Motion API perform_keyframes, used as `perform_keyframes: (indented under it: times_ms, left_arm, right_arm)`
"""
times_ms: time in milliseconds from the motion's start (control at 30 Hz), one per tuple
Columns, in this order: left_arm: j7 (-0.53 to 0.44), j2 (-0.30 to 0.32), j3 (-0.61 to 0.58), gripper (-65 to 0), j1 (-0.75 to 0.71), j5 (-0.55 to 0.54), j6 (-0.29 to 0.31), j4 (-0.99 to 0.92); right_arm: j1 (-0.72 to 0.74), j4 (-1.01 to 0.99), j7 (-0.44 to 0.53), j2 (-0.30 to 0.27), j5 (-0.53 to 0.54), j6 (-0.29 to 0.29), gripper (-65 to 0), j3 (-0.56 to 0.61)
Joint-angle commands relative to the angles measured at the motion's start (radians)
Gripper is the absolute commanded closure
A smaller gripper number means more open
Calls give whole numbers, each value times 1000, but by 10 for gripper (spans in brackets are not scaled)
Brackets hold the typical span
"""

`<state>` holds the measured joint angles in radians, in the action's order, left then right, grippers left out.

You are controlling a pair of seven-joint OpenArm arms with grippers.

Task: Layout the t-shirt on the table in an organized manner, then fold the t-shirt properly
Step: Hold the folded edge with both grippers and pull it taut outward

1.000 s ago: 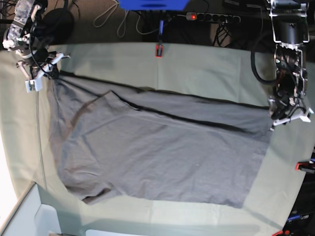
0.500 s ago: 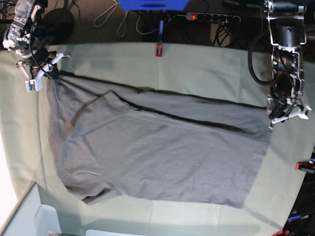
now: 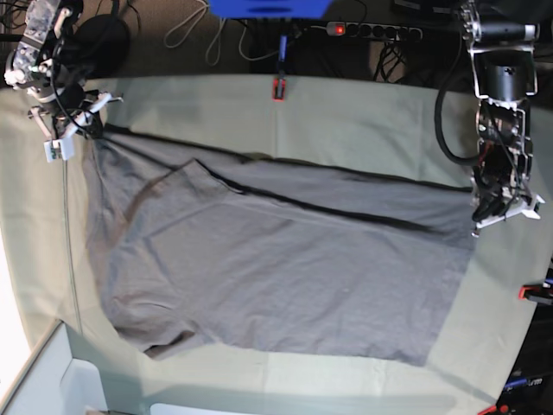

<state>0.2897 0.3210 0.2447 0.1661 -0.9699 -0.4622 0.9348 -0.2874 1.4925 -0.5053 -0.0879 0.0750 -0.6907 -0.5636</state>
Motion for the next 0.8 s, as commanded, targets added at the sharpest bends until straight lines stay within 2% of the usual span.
perform_keyframes:
  times_ms: [0, 200, 433, 533, 767]
  left_arm:
    - [13, 13, 0, 0, 10, -13, -7, 0]
    - [21, 16, 2, 0, 5, -17, -7, 31]
    - [16, 31, 11, 0, -93, -22, -7, 181]
    - [13, 40, 14, 0, -138, -24, -7, 221]
    - [21, 37, 135, 0, -244, -24, -7, 315]
  right_arm:
    - [1, 17, 15, -14, 4, -7, 0, -5]
    - [1, 17, 15, -17, 4, -7, 0, -5]
    - [-3, 18, 15, -19, 3, -7, 0, -9]
    - [-32, 38, 17, -39, 3, -7, 0, -9]
    - [-94, 135, 17, -65, 3, -7, 0, -5]
